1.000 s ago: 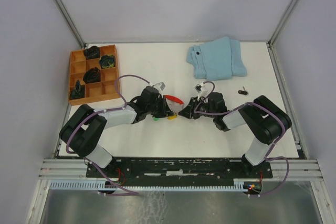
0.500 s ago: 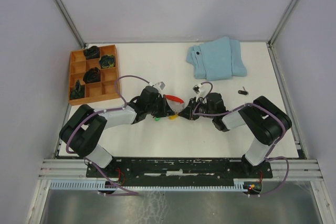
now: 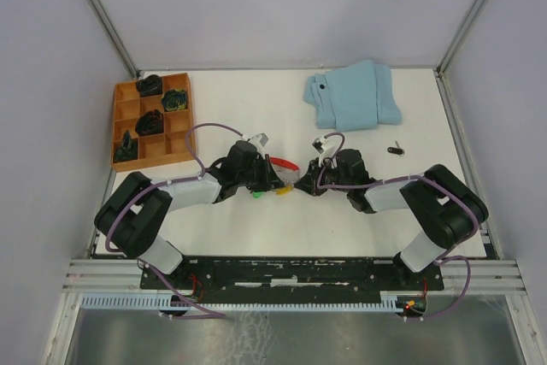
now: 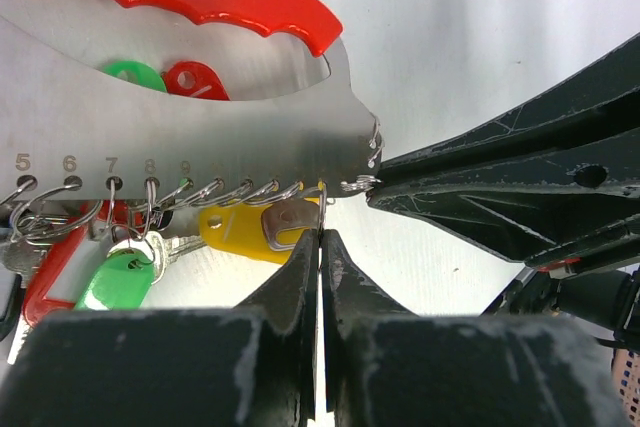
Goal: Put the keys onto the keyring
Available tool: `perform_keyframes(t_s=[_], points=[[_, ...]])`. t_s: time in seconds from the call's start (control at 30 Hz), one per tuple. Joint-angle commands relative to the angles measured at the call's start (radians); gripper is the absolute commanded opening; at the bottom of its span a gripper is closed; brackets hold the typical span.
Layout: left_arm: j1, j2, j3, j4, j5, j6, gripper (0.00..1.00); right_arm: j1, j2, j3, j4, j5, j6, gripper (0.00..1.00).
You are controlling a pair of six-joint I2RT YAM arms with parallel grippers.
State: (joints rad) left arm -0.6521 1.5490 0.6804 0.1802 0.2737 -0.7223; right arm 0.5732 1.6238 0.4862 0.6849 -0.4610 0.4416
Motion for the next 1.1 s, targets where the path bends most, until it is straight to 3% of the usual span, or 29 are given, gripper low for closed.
perform_keyframes(t_s=[0.0, 0.1, 0.3, 0.57, 1.07], points=[[-0.006, -0.038, -0.001, 0.056, 0.038, -0.037, 0.03, 0.010, -0.033, 0.038, -0.024, 0.022, -0.055, 0.16], [-0.006, -0.043, -0.002, 0.055, 0.039, -0.037, 0.03, 0.018, -0.036, 0.043, -0.041, 0.024, -0.074, 0.15], [-0.006, -0.060, 0.002, 0.037, 0.030, -0.028, 0.03, 0.032, -0.065, 0.050, -0.120, 0.050, -0.147, 0.27], [-0.006, -0.062, 0.007, 0.028, 0.029, -0.023, 0.03, 0.045, -0.093, 0.056, -0.174, 0.091, -0.212, 0.27], [-0.007, -0.059, 0.005, 0.030, 0.036, -0.026, 0.03, 0.081, -0.125, 0.027, -0.077, 0.161, -0.207, 0.26]])
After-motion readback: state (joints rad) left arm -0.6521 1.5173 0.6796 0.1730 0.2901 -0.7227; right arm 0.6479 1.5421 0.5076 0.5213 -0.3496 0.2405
